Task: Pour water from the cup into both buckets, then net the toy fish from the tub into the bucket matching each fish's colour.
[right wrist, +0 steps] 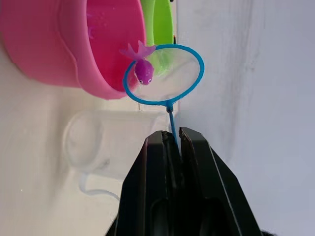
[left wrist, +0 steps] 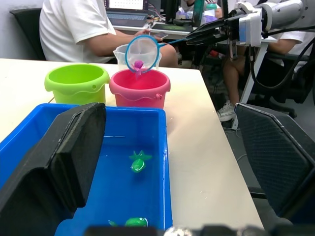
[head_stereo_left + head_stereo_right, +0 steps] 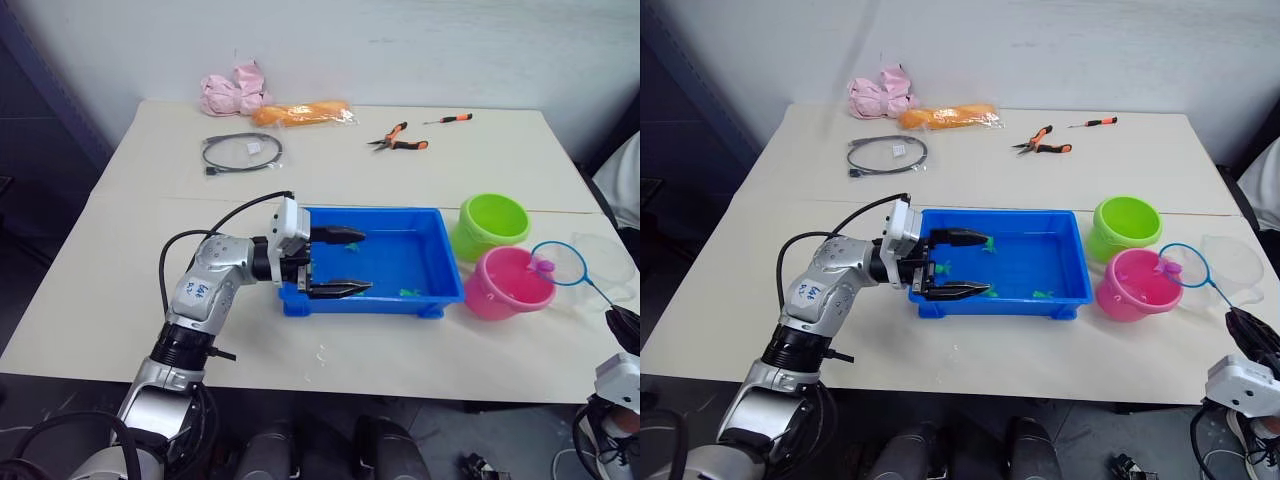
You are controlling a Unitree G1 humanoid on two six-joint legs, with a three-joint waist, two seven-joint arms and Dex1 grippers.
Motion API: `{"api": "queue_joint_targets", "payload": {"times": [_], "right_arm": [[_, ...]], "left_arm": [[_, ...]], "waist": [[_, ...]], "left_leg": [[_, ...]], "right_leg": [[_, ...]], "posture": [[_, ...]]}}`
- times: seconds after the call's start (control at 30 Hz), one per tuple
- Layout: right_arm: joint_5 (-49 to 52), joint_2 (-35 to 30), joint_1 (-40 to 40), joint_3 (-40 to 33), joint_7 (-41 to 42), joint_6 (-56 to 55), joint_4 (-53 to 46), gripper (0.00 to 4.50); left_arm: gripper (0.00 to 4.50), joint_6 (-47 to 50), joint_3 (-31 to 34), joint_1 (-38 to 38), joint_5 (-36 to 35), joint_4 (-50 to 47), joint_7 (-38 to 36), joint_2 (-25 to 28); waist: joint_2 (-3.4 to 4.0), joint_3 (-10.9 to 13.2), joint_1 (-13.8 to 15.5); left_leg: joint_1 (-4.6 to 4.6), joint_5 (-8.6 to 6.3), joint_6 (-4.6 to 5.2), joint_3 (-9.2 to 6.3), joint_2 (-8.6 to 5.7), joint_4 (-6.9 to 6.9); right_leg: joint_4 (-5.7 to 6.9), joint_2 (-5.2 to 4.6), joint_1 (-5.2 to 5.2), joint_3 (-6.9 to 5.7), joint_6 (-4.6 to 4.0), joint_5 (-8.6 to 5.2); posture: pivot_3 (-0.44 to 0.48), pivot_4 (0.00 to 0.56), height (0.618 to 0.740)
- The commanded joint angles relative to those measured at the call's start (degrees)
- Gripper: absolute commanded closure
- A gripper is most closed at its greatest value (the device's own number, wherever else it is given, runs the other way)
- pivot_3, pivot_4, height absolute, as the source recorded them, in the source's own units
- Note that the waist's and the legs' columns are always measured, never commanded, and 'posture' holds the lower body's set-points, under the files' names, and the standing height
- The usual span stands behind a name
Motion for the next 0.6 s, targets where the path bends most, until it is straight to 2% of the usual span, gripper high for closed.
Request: {"api": "queue_joint_targets", "payload": {"times": [0.03, 0.2, 0.5, 0.57, 0.6], "right_arm": [[-4.08, -1.14, 0.54, -2.14, -6.55, -2.31, -1.27, 4.50], [-3.45, -0.39, 0.69, 1.62, -7.59, -1.94, -2.95, 4.50], [-4.00, -0.39, 0.94, 2.65, -10.94, 0.71, -2.74, 4.50], [0.43, -0.20, 0.00, 1.71, -9.61, 2.86, -3.67, 4.50], [6.79, -0.85, -0.96, 1.93, -7.02, 4.58, -4.79, 4.50]], "left_arm": [[0.03, -0.96, 0.26, 0.56, 0.26, -1.10, 0.26, 0.09], [0.03, -0.81, 0.34, 1.38, 0.17, -1.92, 0.42, 0.49], [0.03, -0.62, 0.05, 1.74, 0.16, -2.33, 0.87, 0.44], [0.03, -0.86, 0.12, 1.55, 0.26, -2.03, 0.57, 0.68], [0.03, -0.75, 0.54, 1.49, 0.14, -2.00, 0.51, 1.09]], "waist": [[0.00, 0.00, -0.03], [0.00, 0.00, -0.09], [0.00, 0.00, -0.01], [0.00, 0.00, -0.07], [0.00, 0.00, -0.10]], "left_leg": [[0.01, 0.00, -0.01, 0.00, 0.01, 0.00], [0.04, -0.01, -0.04, 0.03, 0.07, 0.00], [0.03, -0.01, -0.03, 0.05, 0.07, 0.00], [0.04, -0.01, -0.03, 0.05, 0.07, 0.00], [0.04, -0.01, -0.03, 0.05, 0.07, 0.00]], "right_leg": [[0.00, 0.00, 0.00, 0.02, -0.01, 0.00], [0.01, 0.02, 0.00, 0.07, -0.03, -0.01], [0.01, 0.00, -0.01, 0.08, -0.03, -0.01], [0.01, 0.00, 0.00, 0.09, -0.03, -0.01], [0.01, 0.00, -0.01, 0.09, -0.03, -0.01]], "posture": [[0.000, 0.150, 0.740], [0.000, 0.150, 0.740], [0.000, 0.150, 0.740], [0.000, 0.150, 0.740], [0.000, 0.150, 0.740]]}}
